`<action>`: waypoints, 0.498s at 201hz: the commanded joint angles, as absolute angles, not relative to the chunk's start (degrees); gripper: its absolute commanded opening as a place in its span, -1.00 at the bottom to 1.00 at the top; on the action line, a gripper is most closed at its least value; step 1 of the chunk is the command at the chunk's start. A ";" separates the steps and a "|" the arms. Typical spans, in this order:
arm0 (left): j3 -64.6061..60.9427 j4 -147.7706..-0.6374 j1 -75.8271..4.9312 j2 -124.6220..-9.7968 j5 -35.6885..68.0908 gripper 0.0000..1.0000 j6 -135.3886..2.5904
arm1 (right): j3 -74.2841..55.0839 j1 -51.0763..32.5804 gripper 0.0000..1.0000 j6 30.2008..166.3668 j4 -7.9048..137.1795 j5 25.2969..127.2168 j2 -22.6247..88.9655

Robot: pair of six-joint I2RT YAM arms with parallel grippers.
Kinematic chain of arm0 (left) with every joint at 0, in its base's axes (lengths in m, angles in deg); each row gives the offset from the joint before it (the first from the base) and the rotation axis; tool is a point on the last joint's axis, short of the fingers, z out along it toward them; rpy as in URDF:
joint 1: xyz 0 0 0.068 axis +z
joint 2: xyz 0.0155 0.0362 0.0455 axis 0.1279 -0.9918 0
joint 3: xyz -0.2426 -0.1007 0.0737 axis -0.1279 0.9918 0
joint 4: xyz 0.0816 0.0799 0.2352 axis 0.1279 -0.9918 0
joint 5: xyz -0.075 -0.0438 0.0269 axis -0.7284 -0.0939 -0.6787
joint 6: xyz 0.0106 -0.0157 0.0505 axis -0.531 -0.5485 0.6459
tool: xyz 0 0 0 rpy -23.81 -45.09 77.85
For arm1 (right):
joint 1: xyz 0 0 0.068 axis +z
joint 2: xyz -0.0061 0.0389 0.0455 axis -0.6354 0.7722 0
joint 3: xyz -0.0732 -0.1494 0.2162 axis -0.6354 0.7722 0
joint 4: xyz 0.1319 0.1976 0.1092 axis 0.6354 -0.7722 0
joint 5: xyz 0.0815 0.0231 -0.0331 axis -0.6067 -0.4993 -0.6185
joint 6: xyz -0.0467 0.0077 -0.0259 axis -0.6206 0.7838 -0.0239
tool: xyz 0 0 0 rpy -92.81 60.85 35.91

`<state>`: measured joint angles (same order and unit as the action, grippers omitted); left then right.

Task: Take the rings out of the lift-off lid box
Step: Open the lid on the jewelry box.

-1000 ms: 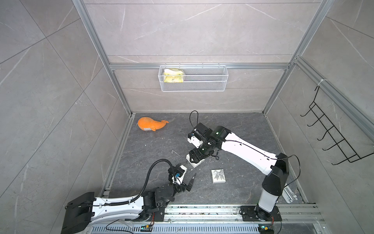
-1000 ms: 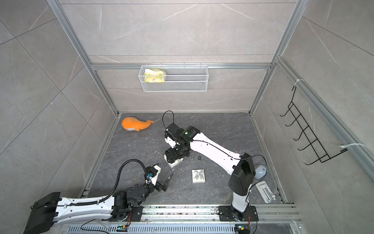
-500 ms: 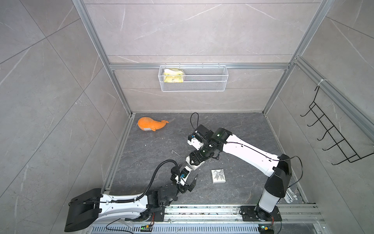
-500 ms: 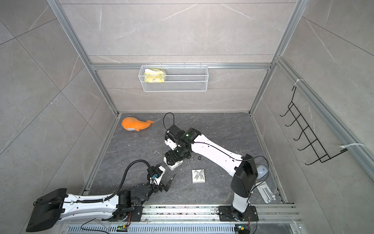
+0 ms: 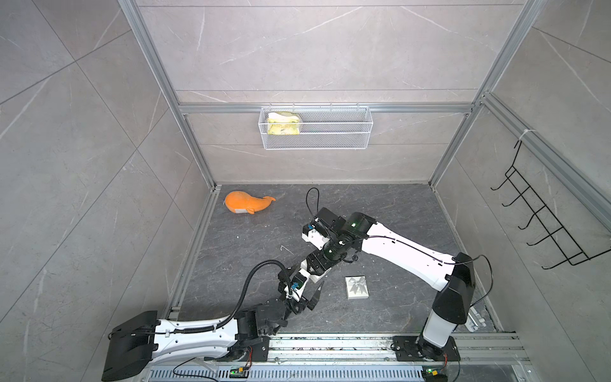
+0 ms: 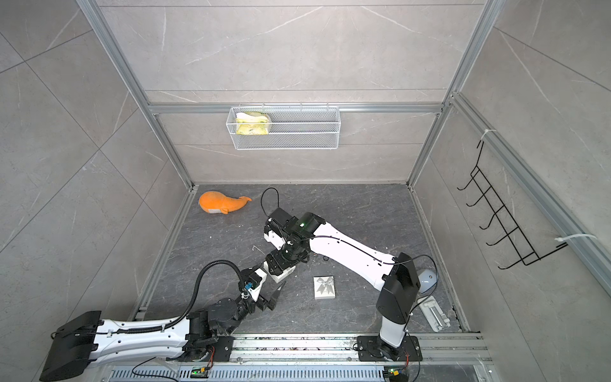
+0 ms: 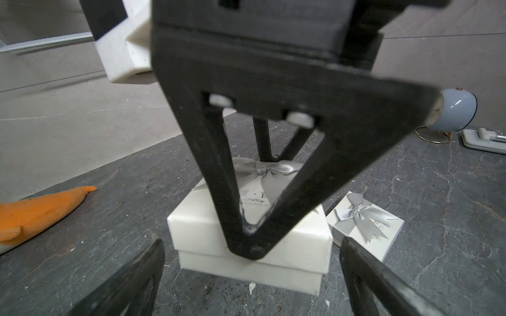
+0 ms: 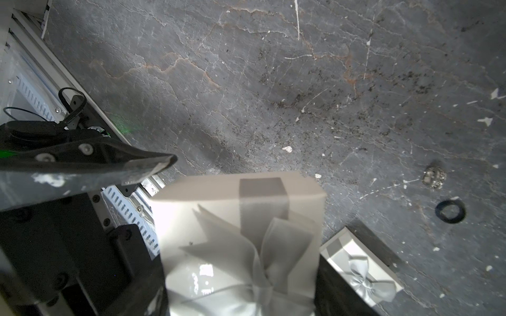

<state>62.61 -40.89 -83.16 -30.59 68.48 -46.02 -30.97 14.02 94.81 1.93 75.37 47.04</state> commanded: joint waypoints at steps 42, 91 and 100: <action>60.28 -41.03 -82.49 -30.08 70.13 0.99 -46.05 | -31.46 15.27 0.39 93.93 3.30 74.57 43.96; 60.33 -40.66 -82.11 -28.71 70.36 0.99 -45.75 | -30.98 16.10 0.39 93.73 3.31 74.70 43.97; 60.37 -40.63 -82.14 -28.37 70.31 0.99 -45.81 | -30.92 16.16 0.39 93.78 3.39 74.90 44.01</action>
<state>62.50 -42.55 -82.46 -29.84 68.90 -46.09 -30.97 15.75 94.68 3.11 75.17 45.71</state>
